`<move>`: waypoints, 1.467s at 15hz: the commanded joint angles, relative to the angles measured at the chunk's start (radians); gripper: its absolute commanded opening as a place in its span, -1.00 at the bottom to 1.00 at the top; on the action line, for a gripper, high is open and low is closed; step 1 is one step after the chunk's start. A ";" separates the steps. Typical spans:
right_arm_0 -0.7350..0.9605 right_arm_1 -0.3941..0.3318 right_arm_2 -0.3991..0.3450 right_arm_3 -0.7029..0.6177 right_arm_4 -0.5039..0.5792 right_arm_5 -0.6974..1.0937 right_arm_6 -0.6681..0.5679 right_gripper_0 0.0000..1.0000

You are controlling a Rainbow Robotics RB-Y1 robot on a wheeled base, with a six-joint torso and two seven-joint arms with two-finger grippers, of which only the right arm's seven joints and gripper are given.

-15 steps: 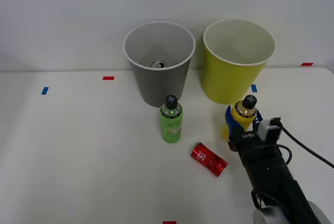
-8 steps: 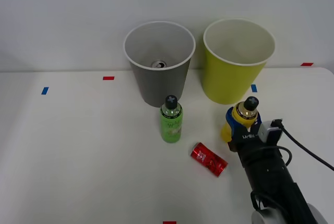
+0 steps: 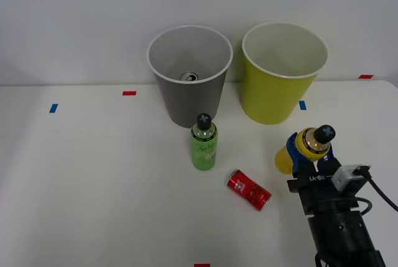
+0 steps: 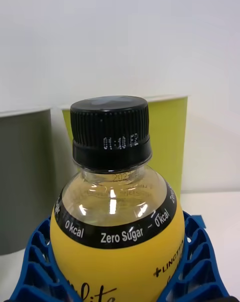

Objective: Put cans in the gray bin, plastic bottles in the light green bin

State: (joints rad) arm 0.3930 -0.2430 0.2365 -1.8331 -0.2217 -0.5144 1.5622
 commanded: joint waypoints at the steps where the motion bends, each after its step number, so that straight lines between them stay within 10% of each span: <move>1: 0.061 -0.070 -0.014 -0.176 -0.019 0.082 -0.131 -1.00; 11: -0.062 -0.056 -0.149 -0.512 -0.077 0.369 -0.396 -1.00; 19: -0.491 0.059 -0.292 -0.483 -0.091 0.881 -0.421 -1.00; 22: -0.651 0.053 -0.302 -0.241 -0.100 0.789 -0.427 -1.00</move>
State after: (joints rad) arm -0.1729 -0.1900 -0.0562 -2.1953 -0.3179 0.3386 1.1379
